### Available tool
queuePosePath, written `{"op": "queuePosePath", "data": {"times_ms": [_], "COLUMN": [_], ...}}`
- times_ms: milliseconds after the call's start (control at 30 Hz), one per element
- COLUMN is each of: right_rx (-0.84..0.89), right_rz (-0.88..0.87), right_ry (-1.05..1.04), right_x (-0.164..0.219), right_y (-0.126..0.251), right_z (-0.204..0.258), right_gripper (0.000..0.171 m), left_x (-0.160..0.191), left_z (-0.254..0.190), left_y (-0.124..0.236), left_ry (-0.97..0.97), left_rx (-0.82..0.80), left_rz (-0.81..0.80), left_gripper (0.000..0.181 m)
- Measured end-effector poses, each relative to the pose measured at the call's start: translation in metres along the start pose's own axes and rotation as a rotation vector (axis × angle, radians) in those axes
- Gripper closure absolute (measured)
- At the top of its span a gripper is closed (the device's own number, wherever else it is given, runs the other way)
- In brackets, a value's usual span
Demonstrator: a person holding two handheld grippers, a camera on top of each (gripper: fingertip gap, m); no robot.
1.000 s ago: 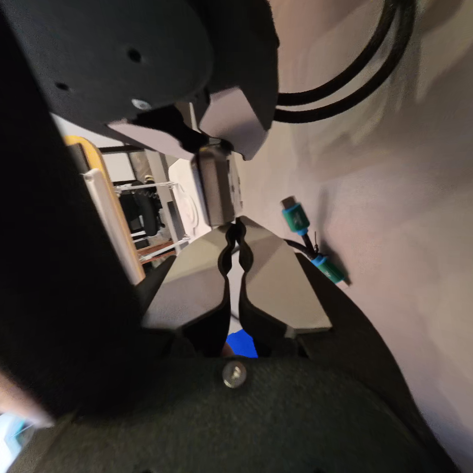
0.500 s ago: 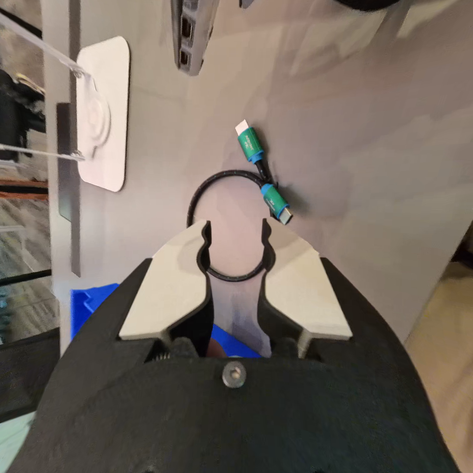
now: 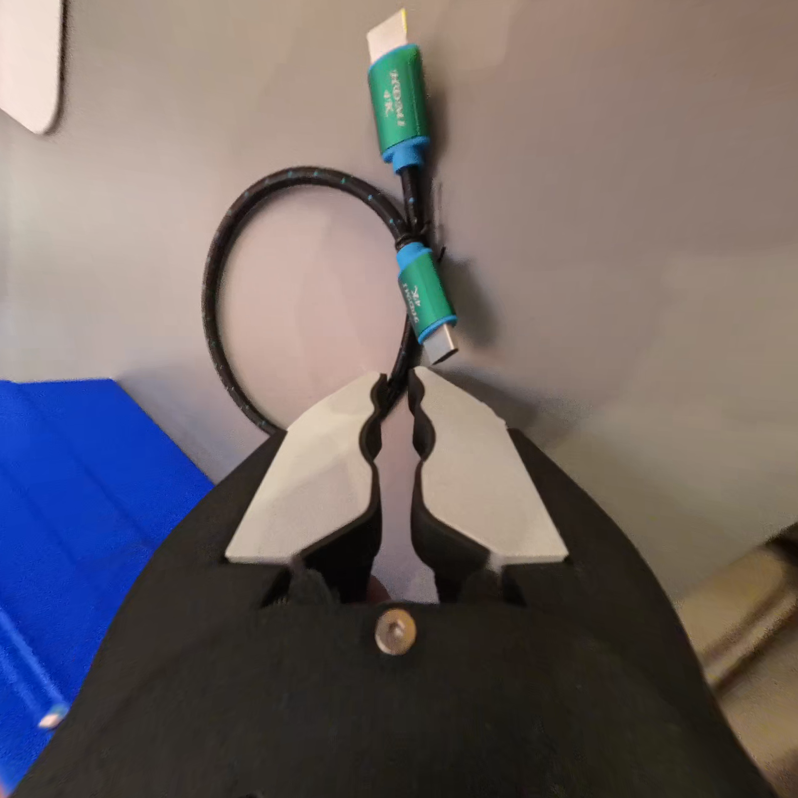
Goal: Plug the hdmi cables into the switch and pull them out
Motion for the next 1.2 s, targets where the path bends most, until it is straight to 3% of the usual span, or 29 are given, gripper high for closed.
{"op": "queuePosePath", "data": {"times_ms": [33,133,233,300,433,600,733,867,1000,1200], "right_rx": [0.001,-0.005,-0.012,-0.024,-0.041,-0.062,-0.080,-0.091,-0.102,-0.120], "right_rz": [-0.002,-0.011,-0.017,-0.034,-0.041,-0.052,-0.066,-0.075,-0.093,-0.114], "right_ry": [-0.004,-0.024,-0.043,-0.057,-0.058,-0.065,-0.079,-0.092,-0.114,-0.143], "right_x": [0.001,0.003,0.007,0.009,0.012,0.015,0.017,0.017,0.019,0.024], "right_y": [0.001,0.002,0.004,0.006,0.007,0.008,0.008,0.008,0.010,0.014], "right_z": [-0.001,-0.003,-0.006,-0.006,-0.006,-0.003,-0.002,-0.003,-0.006,-0.008], "right_gripper": [0.145,0.145,0.145,0.145,0.145,0.145,0.145,0.145,0.145,0.145], "left_x": [-0.003,-0.018,-0.025,-0.024,-0.033,-0.056,-0.066,-0.070,-0.078,-0.083], "left_z": [-0.006,-0.038,-0.046,-0.032,-0.011,-0.016,-0.015,-0.006,-0.004,0.002], "left_y": [0.003,0.019,0.047,0.050,0.038,0.020,0.013,0.004,-0.003,-0.009], "left_ry": [0.048,0.184,0.184,0.128,-0.163,-0.501,-0.597,-0.650,-0.590,-0.521], "left_rx": [0.043,0.284,0.391,0.277,0.004,-0.098,0.026,0.168,0.398,0.553], "left_rz": [-0.007,-0.138,-0.325,-0.353,-0.308,-0.269,-0.256,-0.128,-0.101,-0.129], "left_gripper": [0.172,0.151,0.147,0.144,0.138,0.135,0.141,0.131,0.136,0.161]}}
Point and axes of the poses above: each gripper's, where its closed fingertips meet, y back along the fingers, x out of its underside, z = x × y across the jaws, the point moved 6 cm from there along y, back along the fingers, and after that the axes turned 12 degrees about z, right-handed, at the moved point
